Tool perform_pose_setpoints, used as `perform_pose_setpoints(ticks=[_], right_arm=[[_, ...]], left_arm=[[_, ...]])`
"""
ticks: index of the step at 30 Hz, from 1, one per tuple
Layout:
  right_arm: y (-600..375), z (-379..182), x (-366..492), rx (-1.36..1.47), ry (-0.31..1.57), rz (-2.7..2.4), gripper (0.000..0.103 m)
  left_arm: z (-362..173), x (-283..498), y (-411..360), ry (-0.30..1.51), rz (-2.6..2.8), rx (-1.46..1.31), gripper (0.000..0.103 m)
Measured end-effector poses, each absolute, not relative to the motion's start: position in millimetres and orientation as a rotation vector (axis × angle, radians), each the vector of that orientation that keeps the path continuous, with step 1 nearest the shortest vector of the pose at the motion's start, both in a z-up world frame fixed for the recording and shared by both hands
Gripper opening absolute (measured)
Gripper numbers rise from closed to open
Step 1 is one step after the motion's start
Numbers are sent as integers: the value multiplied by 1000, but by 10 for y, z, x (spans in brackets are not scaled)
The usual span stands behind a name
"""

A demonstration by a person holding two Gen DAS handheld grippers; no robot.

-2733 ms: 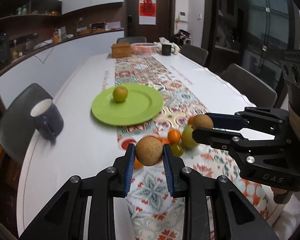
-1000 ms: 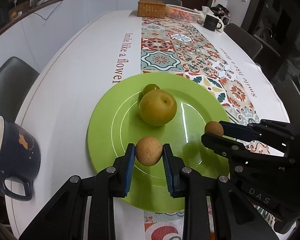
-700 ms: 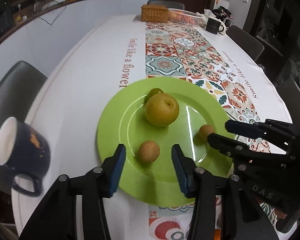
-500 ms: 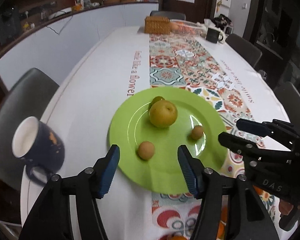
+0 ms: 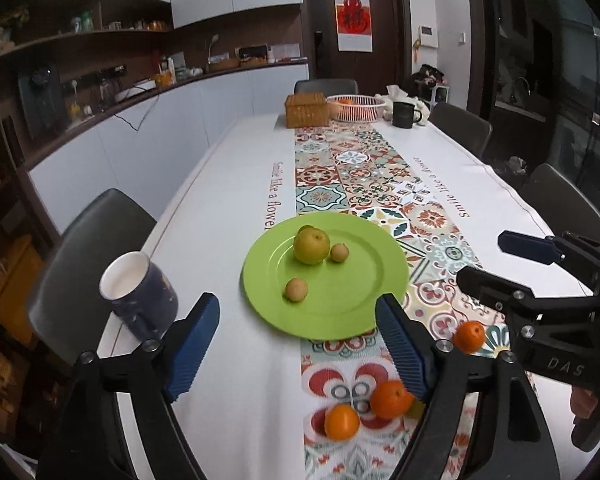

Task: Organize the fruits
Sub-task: 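Move both tools back toward the remaining fruit on the runner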

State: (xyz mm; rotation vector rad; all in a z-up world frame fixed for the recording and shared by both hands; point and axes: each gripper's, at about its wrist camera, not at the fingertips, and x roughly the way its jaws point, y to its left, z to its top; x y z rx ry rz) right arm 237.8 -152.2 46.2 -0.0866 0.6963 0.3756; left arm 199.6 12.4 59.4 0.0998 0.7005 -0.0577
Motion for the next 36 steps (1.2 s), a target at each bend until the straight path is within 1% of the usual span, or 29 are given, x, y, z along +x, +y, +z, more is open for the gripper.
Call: perform_pose_setpoints(ticks=[6,12,19,36], right_arm=[[-1609,565,2035,-68,648,329,72],[-1622,531,1782,-72,647,314,73],[-1649,341,1642,-86,695,297,73],[-1695,-200,1633,-89,857,285,73]], left_arm=[[648,1668,128,685,-60,93,84],[630,1404,132,671,-49,89,87],[441,1263,170,713,-25,70,88],[-161,1350,128,865,-49,96,88]])
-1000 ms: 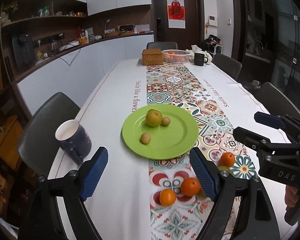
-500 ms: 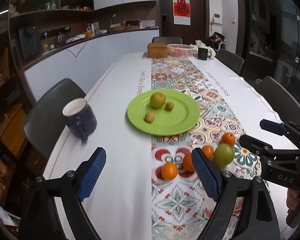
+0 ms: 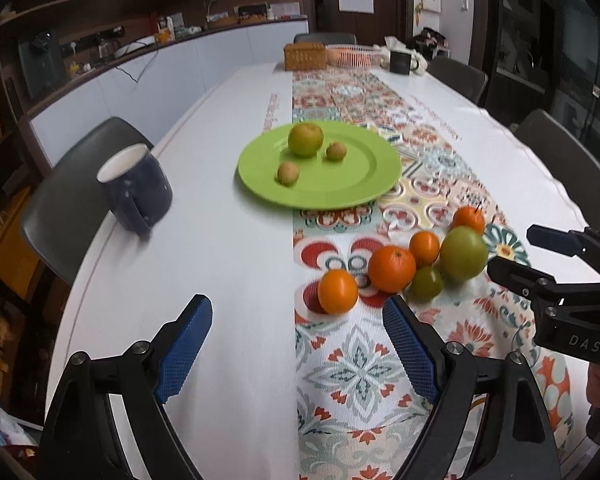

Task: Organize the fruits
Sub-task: 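Move both tools back toward the remaining fruit on the runner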

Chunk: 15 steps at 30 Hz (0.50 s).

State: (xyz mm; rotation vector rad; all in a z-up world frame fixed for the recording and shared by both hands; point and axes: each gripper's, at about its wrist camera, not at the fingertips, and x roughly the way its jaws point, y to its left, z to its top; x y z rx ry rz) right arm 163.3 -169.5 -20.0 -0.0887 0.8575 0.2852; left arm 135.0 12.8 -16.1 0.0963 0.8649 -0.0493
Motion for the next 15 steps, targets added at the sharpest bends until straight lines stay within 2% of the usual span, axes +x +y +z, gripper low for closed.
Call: perform_pose_setpoints(ticks=[15], right_arm=[[-1693,-516,1820,-139,945,286,72]], left_arm=[[-519,1582,71,944,-87,131,87]])
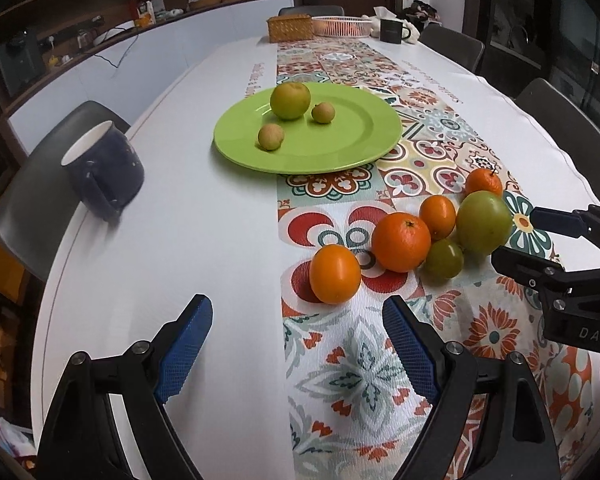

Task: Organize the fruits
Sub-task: 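Move both tools back toward the remaining fruit on the runner, then grasp an orange with the left tool while the right tool grasps a green apple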

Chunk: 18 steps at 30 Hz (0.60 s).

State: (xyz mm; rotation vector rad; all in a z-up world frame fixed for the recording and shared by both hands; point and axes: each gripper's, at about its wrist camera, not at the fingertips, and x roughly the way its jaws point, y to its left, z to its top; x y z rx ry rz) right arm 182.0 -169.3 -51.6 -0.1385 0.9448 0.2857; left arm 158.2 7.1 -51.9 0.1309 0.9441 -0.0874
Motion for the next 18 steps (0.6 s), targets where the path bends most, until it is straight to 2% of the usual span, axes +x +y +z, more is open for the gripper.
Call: perform_pose_setpoints(ticks=[8,14,18], right_arm=[[-1629,-571,1919,-168,954,308,68],[-1613,-612,2003,-156,969,314,65],[-1604,-652,2058,-143,980,314,65]], left_arm=[[-589,1749,46,956,-96,128,87],[-658,1846,18,976,-104,121,80],[-714,1883,9,996,-114,104,72]])
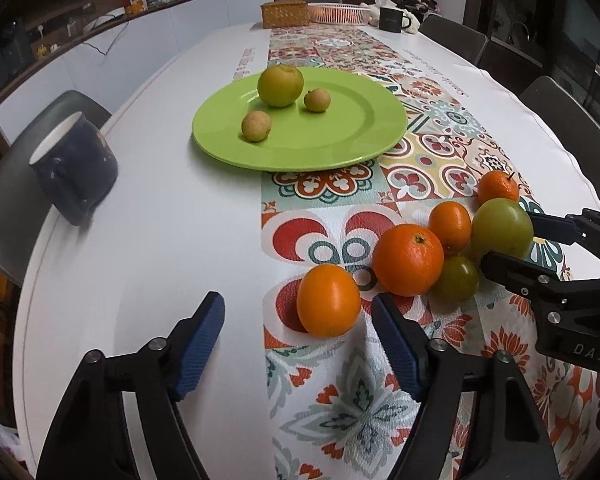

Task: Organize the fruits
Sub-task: 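Grasp an orange with the left tool while the right tool grasps a green apple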

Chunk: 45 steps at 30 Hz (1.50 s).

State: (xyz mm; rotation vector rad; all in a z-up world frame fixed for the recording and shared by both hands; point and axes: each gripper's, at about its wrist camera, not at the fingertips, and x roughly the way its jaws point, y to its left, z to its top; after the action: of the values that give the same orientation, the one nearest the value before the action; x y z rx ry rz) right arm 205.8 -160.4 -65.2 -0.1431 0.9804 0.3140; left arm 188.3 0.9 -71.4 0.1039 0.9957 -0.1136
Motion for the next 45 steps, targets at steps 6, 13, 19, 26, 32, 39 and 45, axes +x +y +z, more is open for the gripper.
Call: perform_pose_setpoints(ticks=[6,13,19,26,32,39,45], right_arm=[[-1569,-694,2103,-138,991,333,55],[-1532,-708,2073,-144,984,335,49],[-1561,-698,2066,-122,983,330,48],[-1589,-620,2035,-113,958,330,48],[-1607,-466,1975,-105,918,335,48],[-1577,-201,1955,-101,852,362,48],[-1540,42,2093,-100,793,371,48]], left_arm=[[-767,1920,9,1018,-134,69,50],[-767,1921,3,1024,-149,39,32],[-729,1883,-5,1013,-147,37,32],[-627,1829,-9,993,-146,29,32],[-445,1766,-9,952,-148,27,32],[-180,1770,-6,890,-151,36,32],[54,1892,28,836,-140,55,32]])
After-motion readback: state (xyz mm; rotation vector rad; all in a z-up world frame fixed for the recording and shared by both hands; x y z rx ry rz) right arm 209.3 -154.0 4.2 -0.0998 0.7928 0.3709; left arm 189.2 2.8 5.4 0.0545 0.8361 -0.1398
